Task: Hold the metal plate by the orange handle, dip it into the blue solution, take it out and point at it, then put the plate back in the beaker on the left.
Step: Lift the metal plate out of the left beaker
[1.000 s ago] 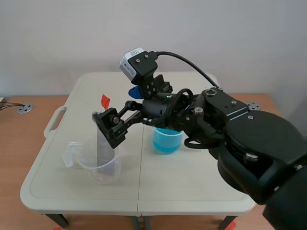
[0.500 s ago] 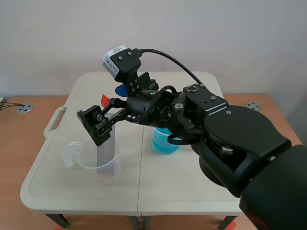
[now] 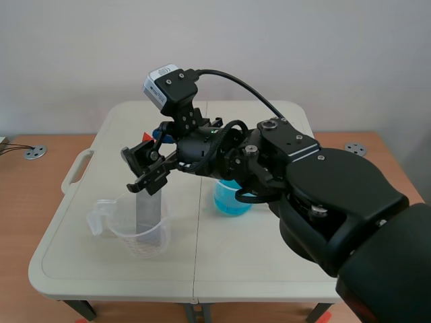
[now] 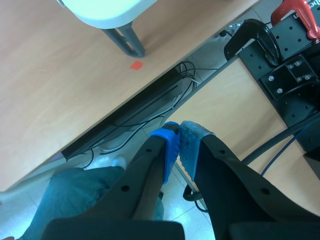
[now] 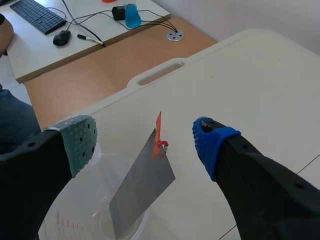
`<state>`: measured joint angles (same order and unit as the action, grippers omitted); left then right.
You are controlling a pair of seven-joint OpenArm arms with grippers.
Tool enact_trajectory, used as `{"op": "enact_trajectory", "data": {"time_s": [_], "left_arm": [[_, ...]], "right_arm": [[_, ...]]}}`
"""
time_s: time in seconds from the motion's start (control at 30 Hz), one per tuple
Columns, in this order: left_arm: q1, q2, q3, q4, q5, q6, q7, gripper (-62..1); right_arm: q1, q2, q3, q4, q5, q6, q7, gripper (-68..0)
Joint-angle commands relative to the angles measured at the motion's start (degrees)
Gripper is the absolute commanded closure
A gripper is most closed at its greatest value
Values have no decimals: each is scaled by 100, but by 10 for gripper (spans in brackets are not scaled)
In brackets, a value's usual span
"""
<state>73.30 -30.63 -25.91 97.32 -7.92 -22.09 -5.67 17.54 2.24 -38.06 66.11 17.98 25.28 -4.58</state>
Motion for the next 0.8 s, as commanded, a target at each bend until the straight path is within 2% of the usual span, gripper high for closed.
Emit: {"op": "enact_trajectory", "data": {"time_s": [0.0, 0.3, 0.47, 0.53, 0.77], "left_arm": [[-13, 28, 17, 13, -33, -11, -57, -16], [-13, 28, 17, 13, -33, -11, -57, -16], [-13, 28, 17, 13, -33, -11, -55, -16], [-13, 28, 17, 13, -33, -11, -55, -16], [-13, 28, 17, 13, -35, -13, -55, -16]], "right_arm": [[129, -37, -26, 72, 42, 11, 72, -319], [129, -35, -26, 72, 44, 758, 63, -122], [118, -35, -26, 72, 44, 785, 63, -57], [118, -33, -26, 72, 42, 896, 63, -18], [118, -33, -26, 72, 44, 1521, 129, -13]]}}
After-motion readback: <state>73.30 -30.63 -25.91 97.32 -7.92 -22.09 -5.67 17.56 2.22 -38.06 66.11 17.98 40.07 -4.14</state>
